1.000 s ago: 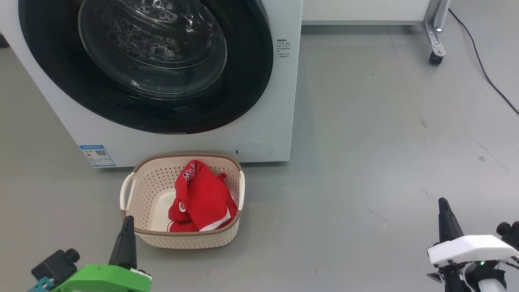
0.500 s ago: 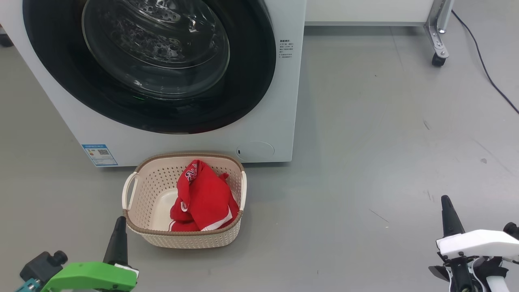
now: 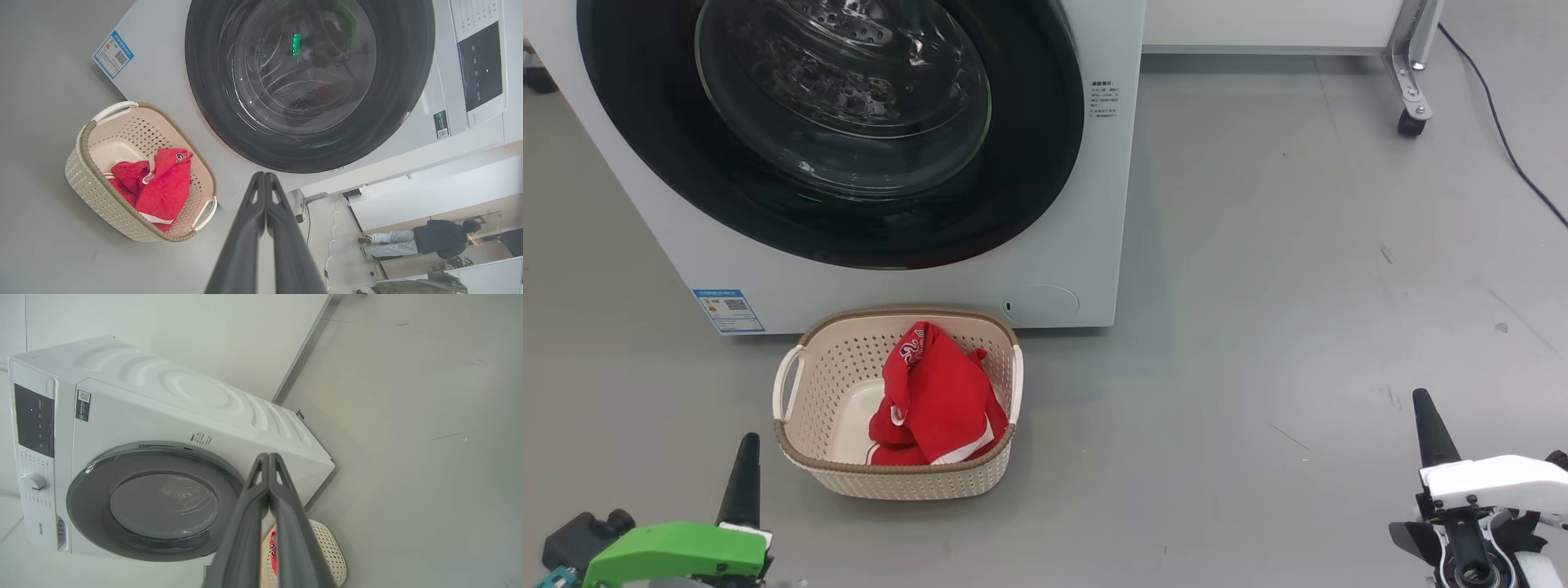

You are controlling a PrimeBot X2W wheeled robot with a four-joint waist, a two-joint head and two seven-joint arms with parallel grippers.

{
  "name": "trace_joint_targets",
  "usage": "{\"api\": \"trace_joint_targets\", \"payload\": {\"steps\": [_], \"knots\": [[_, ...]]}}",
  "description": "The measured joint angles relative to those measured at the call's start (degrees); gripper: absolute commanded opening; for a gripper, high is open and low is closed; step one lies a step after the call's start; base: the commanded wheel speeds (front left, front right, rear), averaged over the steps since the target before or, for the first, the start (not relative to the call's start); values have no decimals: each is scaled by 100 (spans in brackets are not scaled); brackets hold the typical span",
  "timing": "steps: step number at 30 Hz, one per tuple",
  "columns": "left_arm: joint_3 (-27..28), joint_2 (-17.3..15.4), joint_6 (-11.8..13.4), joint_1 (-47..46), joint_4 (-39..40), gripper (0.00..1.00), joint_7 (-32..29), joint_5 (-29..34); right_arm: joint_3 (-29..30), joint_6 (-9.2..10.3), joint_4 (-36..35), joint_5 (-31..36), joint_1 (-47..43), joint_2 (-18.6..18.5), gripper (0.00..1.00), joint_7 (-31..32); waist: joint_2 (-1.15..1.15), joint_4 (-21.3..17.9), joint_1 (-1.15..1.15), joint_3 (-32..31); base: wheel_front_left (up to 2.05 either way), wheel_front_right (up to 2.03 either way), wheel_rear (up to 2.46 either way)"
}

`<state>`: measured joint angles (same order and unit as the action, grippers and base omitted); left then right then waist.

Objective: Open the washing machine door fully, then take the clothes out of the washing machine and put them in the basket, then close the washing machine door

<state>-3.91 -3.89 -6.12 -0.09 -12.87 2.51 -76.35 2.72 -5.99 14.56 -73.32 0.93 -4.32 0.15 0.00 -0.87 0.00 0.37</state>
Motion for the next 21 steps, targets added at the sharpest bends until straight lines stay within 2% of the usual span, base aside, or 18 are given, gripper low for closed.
{"api": "trace_joint_targets", "payload": {"steps": [21], "knots": [[245, -58, -33, -163, -154, 0, -355, -1358, 310, -51, 84, -1344, 159, 118, 0, 408, 0, 63, 0, -15, 0, 0, 0]]}}
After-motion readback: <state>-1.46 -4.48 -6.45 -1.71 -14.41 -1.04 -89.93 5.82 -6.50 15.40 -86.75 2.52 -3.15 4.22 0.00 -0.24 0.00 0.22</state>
